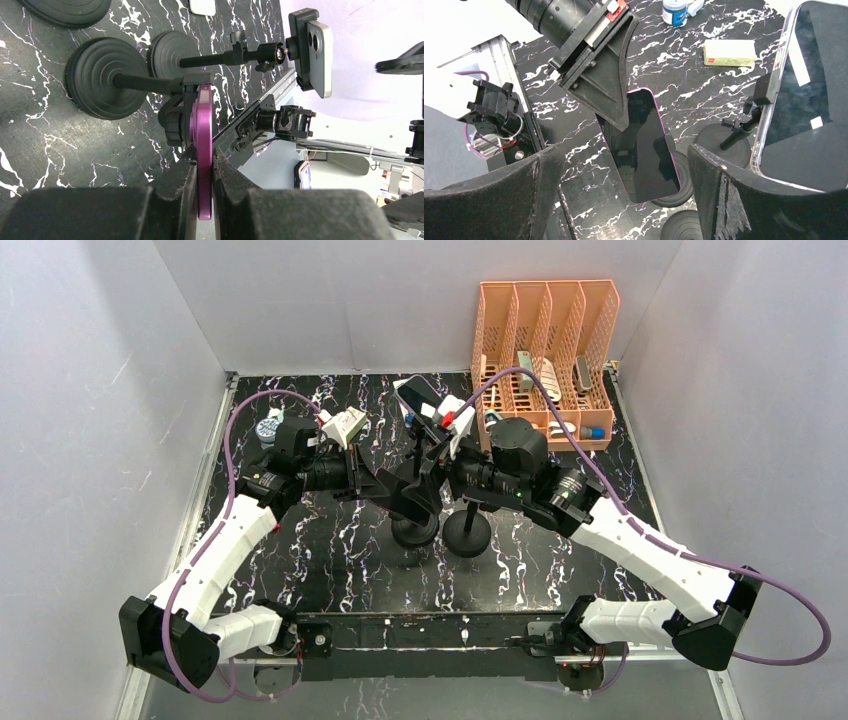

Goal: Remove the phone from the phone stand
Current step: Place the phone stand with the phone at the center of the board.

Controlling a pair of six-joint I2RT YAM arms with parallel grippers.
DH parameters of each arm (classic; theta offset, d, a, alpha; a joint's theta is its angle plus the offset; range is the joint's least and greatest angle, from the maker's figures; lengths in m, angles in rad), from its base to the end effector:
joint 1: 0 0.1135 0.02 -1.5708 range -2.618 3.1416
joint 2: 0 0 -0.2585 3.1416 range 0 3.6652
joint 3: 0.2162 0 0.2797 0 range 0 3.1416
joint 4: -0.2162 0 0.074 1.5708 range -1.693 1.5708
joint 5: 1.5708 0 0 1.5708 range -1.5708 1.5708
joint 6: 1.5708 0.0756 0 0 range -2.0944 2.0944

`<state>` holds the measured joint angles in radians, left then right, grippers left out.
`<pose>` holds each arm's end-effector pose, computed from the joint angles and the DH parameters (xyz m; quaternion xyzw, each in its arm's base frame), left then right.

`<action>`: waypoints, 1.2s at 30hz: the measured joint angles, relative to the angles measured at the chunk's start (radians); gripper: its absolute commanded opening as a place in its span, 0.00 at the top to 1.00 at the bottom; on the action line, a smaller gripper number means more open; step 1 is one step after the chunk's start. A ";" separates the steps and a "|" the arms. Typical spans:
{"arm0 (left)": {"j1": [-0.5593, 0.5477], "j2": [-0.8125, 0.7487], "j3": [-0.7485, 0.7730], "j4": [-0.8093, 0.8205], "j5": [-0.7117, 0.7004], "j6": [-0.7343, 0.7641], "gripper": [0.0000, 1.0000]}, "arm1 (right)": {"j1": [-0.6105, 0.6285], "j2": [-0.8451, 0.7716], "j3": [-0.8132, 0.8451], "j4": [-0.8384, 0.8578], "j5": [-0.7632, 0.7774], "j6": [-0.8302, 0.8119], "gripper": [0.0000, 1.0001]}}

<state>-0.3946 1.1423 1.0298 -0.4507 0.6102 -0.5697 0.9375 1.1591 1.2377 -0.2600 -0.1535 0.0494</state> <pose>0.2656 -0.1575 0.3050 0.0714 0.8448 -0.4466 0.2860 0.1863 0.2732 0.4048 -0.3734 0.6706 0.3542 0.5342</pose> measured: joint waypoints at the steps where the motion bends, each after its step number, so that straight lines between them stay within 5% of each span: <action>1: 0.000 -0.001 0.000 -0.001 -0.002 0.002 0.90 | 0.000 -0.001 -0.007 0.002 -0.002 0.001 0.01; 17: 0.000 -0.003 0.010 -0.048 -0.053 0.012 0.68 | 0.001 -0.072 -0.056 0.009 -0.010 0.027 0.01; 26: 0.000 -0.007 0.010 -0.060 -0.060 0.001 0.66 | 0.001 -0.072 -0.058 0.009 -0.014 0.037 0.01; 30: 0.000 -0.018 0.010 -0.059 -0.073 -0.014 0.50 | 0.001 -0.080 -0.074 0.019 -0.021 0.045 0.01; 36: 0.000 -0.060 0.010 -0.053 -0.109 -0.050 0.43 | 0.001 -0.090 -0.087 0.032 -0.040 0.056 0.01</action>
<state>-0.3950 1.0828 1.0393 -0.5034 0.5011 -0.6193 0.9382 1.0695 1.1503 -0.2279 -0.1936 0.1055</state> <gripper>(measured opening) 0.542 0.985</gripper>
